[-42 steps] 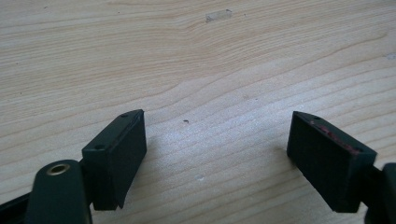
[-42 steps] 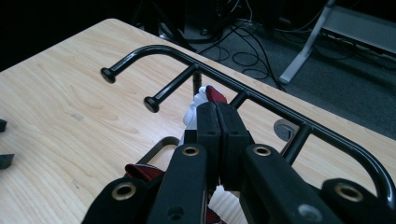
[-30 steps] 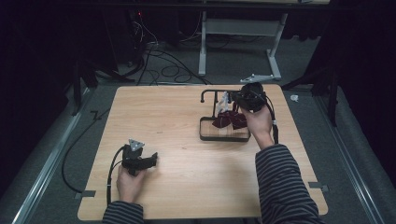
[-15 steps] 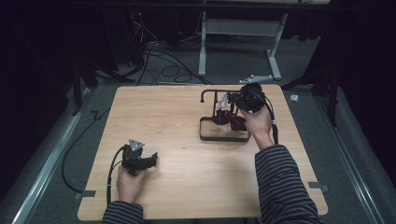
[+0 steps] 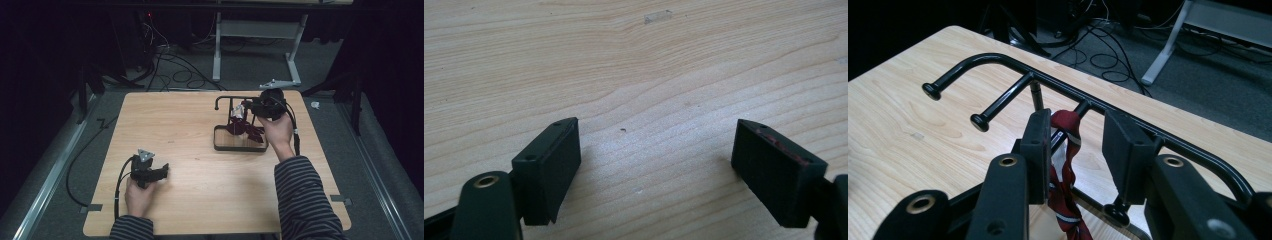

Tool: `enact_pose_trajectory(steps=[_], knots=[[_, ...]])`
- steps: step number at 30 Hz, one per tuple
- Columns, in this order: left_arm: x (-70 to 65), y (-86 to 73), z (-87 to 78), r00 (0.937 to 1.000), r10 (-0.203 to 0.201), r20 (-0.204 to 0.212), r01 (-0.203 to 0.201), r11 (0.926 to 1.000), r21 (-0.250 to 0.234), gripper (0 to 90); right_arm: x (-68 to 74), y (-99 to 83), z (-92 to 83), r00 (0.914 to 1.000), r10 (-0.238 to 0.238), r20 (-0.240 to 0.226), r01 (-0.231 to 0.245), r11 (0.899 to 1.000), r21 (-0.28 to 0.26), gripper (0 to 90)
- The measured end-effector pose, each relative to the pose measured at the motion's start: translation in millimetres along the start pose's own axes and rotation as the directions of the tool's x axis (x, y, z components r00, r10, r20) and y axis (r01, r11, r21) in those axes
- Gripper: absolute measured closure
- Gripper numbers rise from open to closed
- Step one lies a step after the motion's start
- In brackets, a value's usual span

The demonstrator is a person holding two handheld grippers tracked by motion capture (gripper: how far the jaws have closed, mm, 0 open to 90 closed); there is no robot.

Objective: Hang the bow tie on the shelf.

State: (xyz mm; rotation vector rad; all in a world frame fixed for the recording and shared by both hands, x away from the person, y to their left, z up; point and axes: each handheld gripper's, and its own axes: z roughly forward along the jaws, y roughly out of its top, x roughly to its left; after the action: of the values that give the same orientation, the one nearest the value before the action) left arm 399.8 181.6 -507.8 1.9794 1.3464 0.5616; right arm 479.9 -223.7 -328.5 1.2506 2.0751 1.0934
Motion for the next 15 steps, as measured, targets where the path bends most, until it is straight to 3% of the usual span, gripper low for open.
enact_pose_trajectory(steps=[7,15], knots=[[0.0,0.0,0.0,1.0,0.0,-0.001,0.0,1.0,0.0,20.3,0.4,-1.4,-4.5,1.0,0.001,-0.005,-0.001,1.0,-0.01,60.8],[0.0,0.0,0.0,1.0,0.0,-0.001,0.0,1.0,0.0,20.3,-4.0,-6.6,-9.8,0.9992,0.034,-0.021,-0.034,0.999,-0.018,58.6]])
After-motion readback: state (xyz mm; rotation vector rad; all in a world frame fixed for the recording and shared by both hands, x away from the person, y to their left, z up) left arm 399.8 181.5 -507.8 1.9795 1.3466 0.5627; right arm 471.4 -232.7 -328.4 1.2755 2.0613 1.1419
